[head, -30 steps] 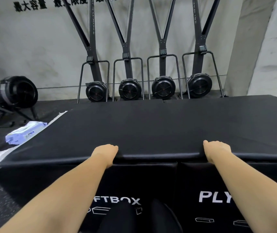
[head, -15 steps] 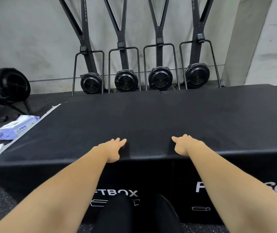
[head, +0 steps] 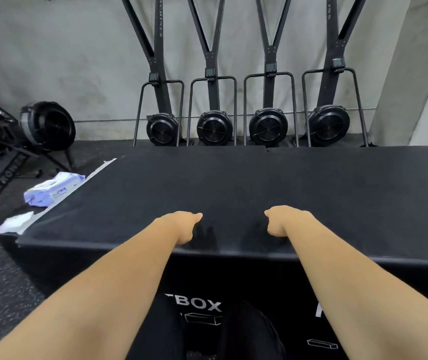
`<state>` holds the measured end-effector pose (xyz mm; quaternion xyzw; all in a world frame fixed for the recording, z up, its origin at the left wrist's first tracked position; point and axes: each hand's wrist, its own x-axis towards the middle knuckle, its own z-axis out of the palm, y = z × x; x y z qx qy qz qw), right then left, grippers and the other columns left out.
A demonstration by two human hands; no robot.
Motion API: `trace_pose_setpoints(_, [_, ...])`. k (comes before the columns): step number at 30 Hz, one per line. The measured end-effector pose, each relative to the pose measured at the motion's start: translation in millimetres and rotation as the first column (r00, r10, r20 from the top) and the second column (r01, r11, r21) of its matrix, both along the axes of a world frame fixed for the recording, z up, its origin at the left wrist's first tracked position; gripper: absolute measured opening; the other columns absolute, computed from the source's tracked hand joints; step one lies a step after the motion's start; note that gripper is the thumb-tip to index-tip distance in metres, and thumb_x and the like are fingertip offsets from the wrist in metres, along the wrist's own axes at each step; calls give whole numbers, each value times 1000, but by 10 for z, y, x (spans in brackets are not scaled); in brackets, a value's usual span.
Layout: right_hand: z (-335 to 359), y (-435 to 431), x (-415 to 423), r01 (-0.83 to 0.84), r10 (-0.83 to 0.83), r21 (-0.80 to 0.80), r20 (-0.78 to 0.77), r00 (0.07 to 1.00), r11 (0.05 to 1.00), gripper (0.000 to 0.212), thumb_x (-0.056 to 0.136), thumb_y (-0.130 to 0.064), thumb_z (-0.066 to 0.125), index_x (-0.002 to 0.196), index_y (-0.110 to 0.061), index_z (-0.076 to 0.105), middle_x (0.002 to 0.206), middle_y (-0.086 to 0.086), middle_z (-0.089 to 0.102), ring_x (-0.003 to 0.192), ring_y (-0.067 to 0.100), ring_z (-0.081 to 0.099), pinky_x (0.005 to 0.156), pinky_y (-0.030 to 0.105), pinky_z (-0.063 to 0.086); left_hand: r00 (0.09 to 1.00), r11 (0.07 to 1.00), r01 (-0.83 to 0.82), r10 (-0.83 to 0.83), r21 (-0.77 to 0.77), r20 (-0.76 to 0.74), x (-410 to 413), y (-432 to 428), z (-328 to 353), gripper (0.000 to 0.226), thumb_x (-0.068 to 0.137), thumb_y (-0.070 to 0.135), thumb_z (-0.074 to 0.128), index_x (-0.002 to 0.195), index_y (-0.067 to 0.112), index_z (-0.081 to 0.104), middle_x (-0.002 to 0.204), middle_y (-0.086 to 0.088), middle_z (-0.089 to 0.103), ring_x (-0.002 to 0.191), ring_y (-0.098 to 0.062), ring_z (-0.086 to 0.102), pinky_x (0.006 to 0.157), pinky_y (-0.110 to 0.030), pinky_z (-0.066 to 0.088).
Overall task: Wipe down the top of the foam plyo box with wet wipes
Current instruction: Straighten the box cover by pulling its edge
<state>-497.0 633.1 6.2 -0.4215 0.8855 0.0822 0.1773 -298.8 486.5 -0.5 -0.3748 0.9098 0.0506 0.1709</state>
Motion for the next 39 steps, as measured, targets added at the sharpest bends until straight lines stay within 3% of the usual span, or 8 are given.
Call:
trace_pose_setpoints(4, [191, -344, 171, -85, 84, -59, -13, 996, 995, 48, 95, -8, 41, 143, -14, 49, 146, 3, 51, 132, 24, 51, 102, 35, 45, 999, 998, -47, 46, -42, -18, 238, -116, 182, 78, 89, -1, 29, 154, 35, 6, 161, 7, 13, 145, -23, 24, 111, -42, 34])
trace_pose_setpoints(9, [338, -766, 496, -188, 184, -61, -57, 981, 980, 45, 93, -7, 42, 135, -12, 55, 139, 4, 56, 125, 23, 56, 78, 29, 41, 995, 995, -89, 86, -50, -58, 546, -339, 295, 79, 89, 0, 33, 155, 33, 6, 161, 5, 16, 142, -25, 29, 108, -41, 37])
trace_pose_setpoints(13, [438, -1149, 778, -266, 260, -69, -86, 962, 962, 44, 94, -8, 42, 135, -12, 54, 138, 3, 57, 124, 22, 57, 80, 29, 44, 988, 991, -125, 119, -56, -93, 781, -598, 391, 81, 87, -1, 33, 154, 35, 6, 161, 6, 16, 140, -25, 33, 105, -42, 41])
trace_pose_setpoints(17, [536, -1576, 1032, -338, 331, -94, -85, 940, 936, 50, 93, -6, 41, 143, -13, 47, 144, 4, 52, 129, 24, 53, 99, 35, 48, 979, 988, -148, 141, -39, -145, 1045, -896, 478, 81, 86, -3, 32, 155, 33, 6, 161, 5, 17, 141, -24, 31, 105, -40, 40])
trace_pose_setpoints(24, [515, -2384, 1421, -462, 447, -146, -123, 886, 875, 53, 96, -11, 40, 148, -15, 32, 153, 13, 31, 126, 32, 52, 95, 40, 50, 951, 980, -197, 191, 1, -244, 1455, -1559, 445, 82, 87, -3, 32, 155, 35, 7, 162, 9, 12, 141, -22, 32, 103, -38, 42])
trace_pose_setpoints(33, [180, -3638, 1787, -564, 557, -227, -97, 825, 794, 58, 98, -15, 40, 154, -21, 25, 154, 7, 33, 134, 28, 45, 103, 41, 45, 915, 972, -233, 221, 5, -337, 1822, -2675, 62, 76, 89, -1, 35, 155, 30, 14, 160, 6, 21, 143, -19, 28, 112, -38, 32])
trace_pose_setpoints(36, [24, -4158, 1900, -598, 596, -250, -92, 797, 761, 54, 98, -15, 40, 151, -20, 30, 152, 4, 37, 136, 25, 42, 106, 40, 42, 913, 971, -235, 204, -47, -355, 1893, -3106, -14, 61, 87, 1, 40, 145, 20, 35, 140, -4, 46, 132, -24, 41, 105, -43, 39])
trace_pose_setpoints(39, [-106, -4645, 2037, -638, 644, -267, -75, 761, 723, 53, 98, -16, 39, 150, -21, 32, 150, 2, 40, 135, 24, 43, 106, 38, 42, 903, 963, -255, 206, -85, -377, 1973, -3529, -70, 45, 83, 1, 42, 126, 12, 48, 114, -5, 56, 112, -27, 52, 89, -44, 46])
